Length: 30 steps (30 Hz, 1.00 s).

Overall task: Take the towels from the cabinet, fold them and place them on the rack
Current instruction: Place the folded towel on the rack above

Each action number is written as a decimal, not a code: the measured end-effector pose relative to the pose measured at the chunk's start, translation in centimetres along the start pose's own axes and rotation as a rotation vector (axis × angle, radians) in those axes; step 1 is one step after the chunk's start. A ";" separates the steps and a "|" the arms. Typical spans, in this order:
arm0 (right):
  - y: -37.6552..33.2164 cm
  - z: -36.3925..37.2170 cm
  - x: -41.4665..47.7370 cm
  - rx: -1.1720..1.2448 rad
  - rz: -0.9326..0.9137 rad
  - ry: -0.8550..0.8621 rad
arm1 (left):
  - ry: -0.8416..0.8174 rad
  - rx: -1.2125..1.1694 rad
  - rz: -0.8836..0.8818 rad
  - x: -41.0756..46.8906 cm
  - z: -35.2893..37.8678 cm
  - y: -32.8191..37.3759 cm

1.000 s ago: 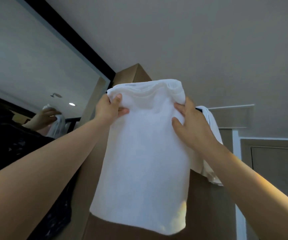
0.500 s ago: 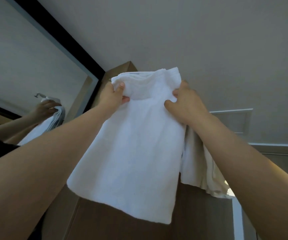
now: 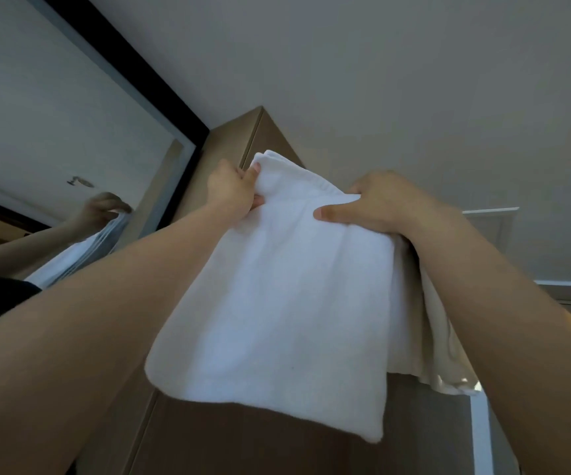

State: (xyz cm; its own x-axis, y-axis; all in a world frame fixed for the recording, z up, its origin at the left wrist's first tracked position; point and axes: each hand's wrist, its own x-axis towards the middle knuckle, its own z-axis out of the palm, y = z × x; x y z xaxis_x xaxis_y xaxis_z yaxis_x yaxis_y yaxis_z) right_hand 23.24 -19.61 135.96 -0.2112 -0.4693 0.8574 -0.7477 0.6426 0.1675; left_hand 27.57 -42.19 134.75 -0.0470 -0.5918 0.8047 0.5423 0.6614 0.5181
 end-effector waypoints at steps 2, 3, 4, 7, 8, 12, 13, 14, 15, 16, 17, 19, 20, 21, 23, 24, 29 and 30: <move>0.1 0.1 -0.2 -0.015 -0.019 0.008 | 0.071 0.033 -0.010 0.3 0.5 0.4; 0.1 0.1 -0.2 -0.023 -0.025 0.015 | 0.092 0.049 0.006 0.5 0.8 0.4; 0.1 0.2 -0.2 -0.028 -0.031 0.024 | 0.096 0.077 0.028 0.5 1.1 0.3; 0.2 0.2 -0.2 -0.035 -0.049 0.028 | -0.016 0.300 0.107 0.4 1.2 -0.4; 0.2 0.2 -0.2 -0.038 -0.054 0.028 | -0.089 0.395 0.134 0.3 1.1 -0.4; 0.4 0.4 -0.1 -0.031 -0.075 0.056 | -0.282 0.635 0.082 0.3 1.1 0.7; 0.4 0.5 -0.1 -0.022 -0.076 0.062 | -0.308 0.682 0.077 0.2 1.4 0.9; 0.4 0.5 -0.1 -0.020 -0.075 0.066 | -0.319 0.710 0.094 0.1 1.5 0.8; 0.3 0.5 -0.1 -0.024 -0.074 0.072 | -0.317 0.706 0.118 0.0 1.3 0.3; 0.3 0.5 -0.1 -0.032 -0.075 0.079 | -0.301 0.663 0.131 0.0 1.0 -0.3; 0.4 0.5 0.0 -0.036 -0.077 0.086 | -0.271 0.601 0.144 0.0 0.4 -0.9; 0.4 0.5 0.0 -0.029 -0.072 0.087 | -0.223 0.531 0.177 -0.1 -0.9 -2.0; 0.4 0.5 0.0 -0.028 -0.074 0.083 | -0.224 0.541 0.194 0.0 -1.3 -2.1; 0.4 0.6 0.0 -0.033 -0.078 0.088 | -0.245 0.577 0.209 0.1 -1.3 -1.9; 0.5 0.6 0.0 -0.039 -0.081 0.110 | -0.322 0.711 0.197 0.2 -0.5 -1.0; 0.6 0.6 0.0 -0.027 -0.080 0.119 | -0.347 0.786 0.186 0.3 -0.1 -0.8; 0.7 0.6 -0.1 0.018 -0.076 0.124 | -0.324 0.990 0.152 0.8 0.3 -1.2; 0.8 0.6 -0.1 0.020 -0.082 0.128 | -0.321 0.995 0.158 0.8 0.4 -1.3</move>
State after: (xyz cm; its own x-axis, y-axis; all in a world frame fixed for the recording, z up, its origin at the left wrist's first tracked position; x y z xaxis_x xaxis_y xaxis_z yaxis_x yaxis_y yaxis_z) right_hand 22.24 -19.45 135.73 -0.0676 -0.4381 0.8964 -0.7716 0.5926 0.2314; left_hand 26.52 -43.39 134.85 -0.3342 -0.4131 0.8472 -0.3639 0.8857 0.2883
